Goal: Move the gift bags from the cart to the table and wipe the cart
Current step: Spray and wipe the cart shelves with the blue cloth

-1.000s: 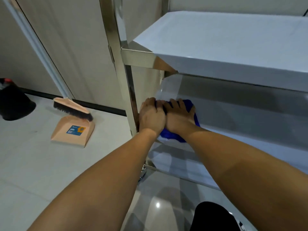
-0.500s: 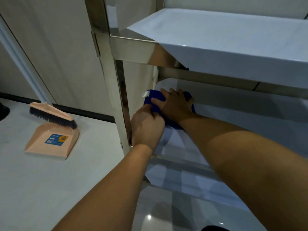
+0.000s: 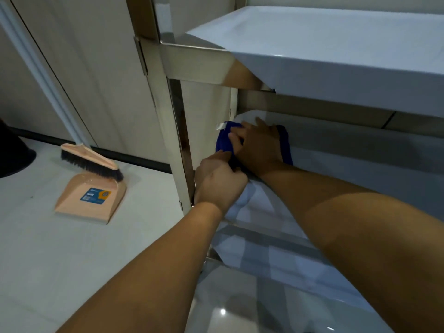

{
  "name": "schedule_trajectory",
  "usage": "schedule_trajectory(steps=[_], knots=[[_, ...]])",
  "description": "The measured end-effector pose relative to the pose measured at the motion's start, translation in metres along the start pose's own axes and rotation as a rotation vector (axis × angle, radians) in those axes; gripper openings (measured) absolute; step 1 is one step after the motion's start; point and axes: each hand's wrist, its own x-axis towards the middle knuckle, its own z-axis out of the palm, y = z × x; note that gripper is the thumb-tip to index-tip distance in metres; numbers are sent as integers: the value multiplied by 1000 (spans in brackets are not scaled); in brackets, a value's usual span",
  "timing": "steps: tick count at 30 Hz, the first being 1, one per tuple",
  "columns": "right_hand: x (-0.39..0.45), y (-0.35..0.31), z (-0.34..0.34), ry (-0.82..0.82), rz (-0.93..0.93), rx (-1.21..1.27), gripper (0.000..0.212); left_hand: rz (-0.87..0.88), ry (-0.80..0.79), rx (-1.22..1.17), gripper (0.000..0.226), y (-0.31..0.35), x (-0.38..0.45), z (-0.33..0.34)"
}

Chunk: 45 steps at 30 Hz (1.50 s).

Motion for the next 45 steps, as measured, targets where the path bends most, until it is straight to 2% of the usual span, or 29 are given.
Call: schedule_trajectory(steps=[1, 3, 5, 7, 8, 10, 11, 14, 18, 21, 27, 31, 33, 35, 37, 39, 42, 45], knots=[[-6, -1, -1, -51, -52, 49, 45, -3, -14, -4, 4, 1, 0, 0], [-11, 0, -3, -169, -75, 70, 49, 5, -10, -16, 12, 2, -1, -1], [-9, 5, -6, -230, -133, -44, 53, 21, 6, -39, 17, 1, -1, 0], [-3, 8, 2, -251, -243, -209, 59, 44, -4, -23, 12, -1, 0, 3], [0, 8, 4, -245, -254, -213, 67, 44, -18, 10, 11, -3, 1, 6], [11, 10, 6, -233, -191, -153, 81, 66, -45, 100, 30, -4, 2, 9], [19, 11, 7, -257, -176, -176, 78, 86, -55, 140, 34, -5, 1, 10], [38, 18, 2, -287, -170, -265, 71, 164, -107, 287, 24, -5, -1, 12], [63, 24, -2, -301, -21, -201, 61, 150, -158, 414, 52, -6, 2, 14], [86, 35, 2, -293, -48, -257, 55, 141, -159, 418, 62, -4, 1, 14], [108, 43, 6, -231, 36, -220, 52, 131, -142, 398, 61, -4, 4, 14], [100, 38, 0, -276, 62, -178, 55, 147, -124, 419, 61, -4, 4, 16], [91, 38, -3, -305, 47, -166, 54, 162, -130, 420, 50, -5, 4, 16], [76, 36, -5, -310, 43, -124, 54, 181, -93, 390, 35, -6, 4, 15], [59, 34, -6, -302, 66, -79, 59, 158, -46, 308, 30, -5, 4, 14], [42, 30, -6, -301, 88, -15, 65, 102, 0, 137, 28, -7, 4, 15], [7, 25, -9, -320, 33, -54, 74, 58, 82, -60, 14, -2, 0, 8], [-33, 14, -18, -318, 67, -67, 69, 1, 71, -139, 22, 2, 1, 3]])
